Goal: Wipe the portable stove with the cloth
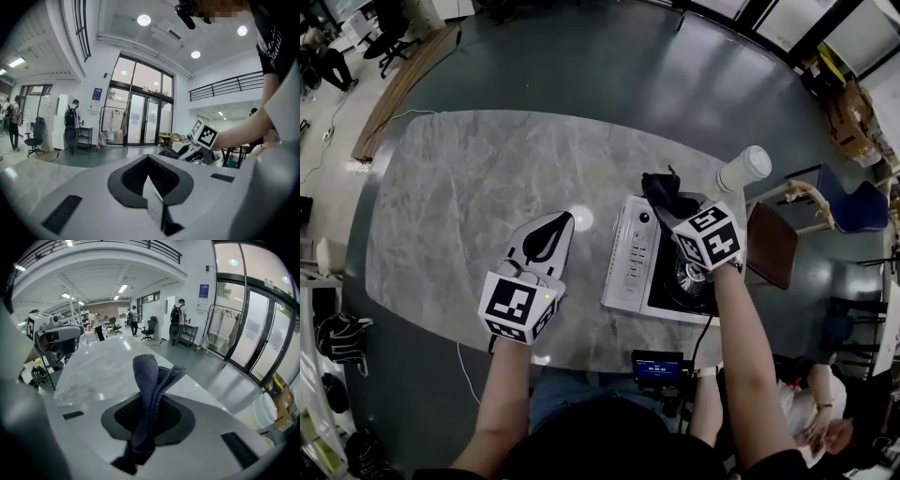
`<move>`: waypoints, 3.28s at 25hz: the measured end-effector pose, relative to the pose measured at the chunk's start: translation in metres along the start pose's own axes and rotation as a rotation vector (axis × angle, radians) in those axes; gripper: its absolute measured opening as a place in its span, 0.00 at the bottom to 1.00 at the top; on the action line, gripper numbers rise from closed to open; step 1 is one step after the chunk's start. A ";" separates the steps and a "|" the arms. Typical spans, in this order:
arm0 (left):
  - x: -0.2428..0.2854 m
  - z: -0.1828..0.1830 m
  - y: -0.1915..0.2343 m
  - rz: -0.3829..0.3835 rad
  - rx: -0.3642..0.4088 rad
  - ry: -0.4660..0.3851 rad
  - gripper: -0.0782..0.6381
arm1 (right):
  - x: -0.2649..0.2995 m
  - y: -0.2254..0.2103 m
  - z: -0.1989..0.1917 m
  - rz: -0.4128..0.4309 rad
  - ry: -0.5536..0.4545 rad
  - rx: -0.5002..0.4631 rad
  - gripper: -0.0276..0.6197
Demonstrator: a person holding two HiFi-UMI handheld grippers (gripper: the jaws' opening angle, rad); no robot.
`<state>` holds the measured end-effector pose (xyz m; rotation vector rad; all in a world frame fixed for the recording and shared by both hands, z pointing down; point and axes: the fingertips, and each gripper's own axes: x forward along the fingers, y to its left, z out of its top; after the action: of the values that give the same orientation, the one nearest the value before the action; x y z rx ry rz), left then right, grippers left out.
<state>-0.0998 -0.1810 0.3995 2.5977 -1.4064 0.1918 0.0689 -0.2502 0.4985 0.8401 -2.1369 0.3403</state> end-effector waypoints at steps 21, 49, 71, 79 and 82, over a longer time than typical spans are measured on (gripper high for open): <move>-0.004 0.005 0.034 0.106 -0.043 0.000 0.10 | 0.055 0.003 -0.023 0.037 0.183 -0.061 0.16; -0.037 0.013 0.021 0.108 -0.039 -0.026 0.10 | 0.039 0.069 -0.041 0.138 0.228 -0.368 0.16; -0.044 0.015 -0.004 0.062 -0.013 -0.037 0.10 | 0.001 0.171 -0.080 0.380 0.371 -0.508 0.16; -0.041 0.016 -0.012 0.053 -0.016 -0.042 0.10 | -0.012 0.203 -0.092 0.447 0.376 -0.512 0.16; -0.042 0.015 -0.012 0.052 -0.019 -0.041 0.10 | -0.013 0.214 -0.096 0.442 0.347 -0.573 0.16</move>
<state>-0.1122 -0.1436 0.3758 2.5650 -1.4835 0.1328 -0.0118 -0.0383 0.5588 -0.0236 -1.9193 0.0713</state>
